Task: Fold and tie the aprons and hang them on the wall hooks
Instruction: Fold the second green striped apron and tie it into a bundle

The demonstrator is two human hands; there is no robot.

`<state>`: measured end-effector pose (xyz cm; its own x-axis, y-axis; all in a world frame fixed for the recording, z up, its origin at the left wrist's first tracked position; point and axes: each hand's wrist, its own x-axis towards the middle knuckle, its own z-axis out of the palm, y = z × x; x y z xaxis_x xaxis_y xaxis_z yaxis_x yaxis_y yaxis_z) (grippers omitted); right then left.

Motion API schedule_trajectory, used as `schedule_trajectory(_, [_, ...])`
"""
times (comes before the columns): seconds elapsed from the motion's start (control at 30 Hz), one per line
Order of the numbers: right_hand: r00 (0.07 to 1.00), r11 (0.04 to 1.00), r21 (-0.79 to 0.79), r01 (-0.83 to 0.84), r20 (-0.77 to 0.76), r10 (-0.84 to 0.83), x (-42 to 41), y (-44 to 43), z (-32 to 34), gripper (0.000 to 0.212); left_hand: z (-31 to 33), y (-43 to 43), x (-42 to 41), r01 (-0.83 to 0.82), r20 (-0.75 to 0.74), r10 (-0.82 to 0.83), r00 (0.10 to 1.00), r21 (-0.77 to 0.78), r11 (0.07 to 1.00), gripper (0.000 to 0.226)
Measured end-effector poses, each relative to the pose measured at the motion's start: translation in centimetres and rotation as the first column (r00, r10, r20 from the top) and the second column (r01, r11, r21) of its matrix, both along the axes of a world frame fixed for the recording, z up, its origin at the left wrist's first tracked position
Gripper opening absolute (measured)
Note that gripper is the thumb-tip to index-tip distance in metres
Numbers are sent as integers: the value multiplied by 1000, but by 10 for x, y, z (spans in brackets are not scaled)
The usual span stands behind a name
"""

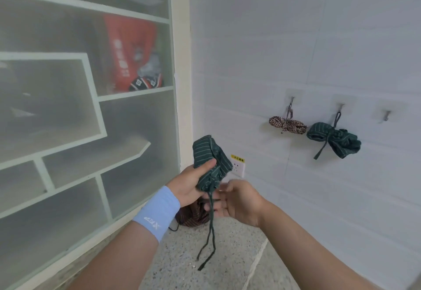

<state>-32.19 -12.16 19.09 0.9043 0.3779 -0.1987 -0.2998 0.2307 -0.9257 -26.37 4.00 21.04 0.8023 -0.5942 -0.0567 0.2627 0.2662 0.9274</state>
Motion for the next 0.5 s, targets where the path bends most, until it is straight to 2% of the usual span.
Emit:
schedule_trajectory(0.07, [998, 993, -108, -50, 35, 54, -5, 5, 0, 26, 6, 2, 0, -18, -29, 17, 999, -25, 1000, 53])
schedule_trajectory(0.13, [993, 972, -232, 20, 121, 8, -8, 7, 4, 16, 11, 4, -1, -11, -26, 10, 1000, -23, 1000, 52])
schedule_trajectory(0.23, [971, 894, -424, 142, 234, -43, -8, 3, 17, 25, 21, 9, 0, 8, -5, -8, 1000, -22, 1000, 45])
schedule_trajectory(0.3, [951, 808, -550, 213, 308, -41, -9, -2, 27, 27, 23, 17, 6, 6, -17, -7, 1000, -55, 998, 40])
schedule_trajectory(0.37, [936, 754, -608, 249, 350, -27, -8, -6, 31, 26, 25, 26, 10, 24, 4, -24, 1000, -49, 999, 41])
schedule_trajectory(0.5, [930, 674, -693, 255, 366, 24, -4, -2, 30, 25, 14, 38, 14, 66, 45, -70, 997, 74, 995, 54])
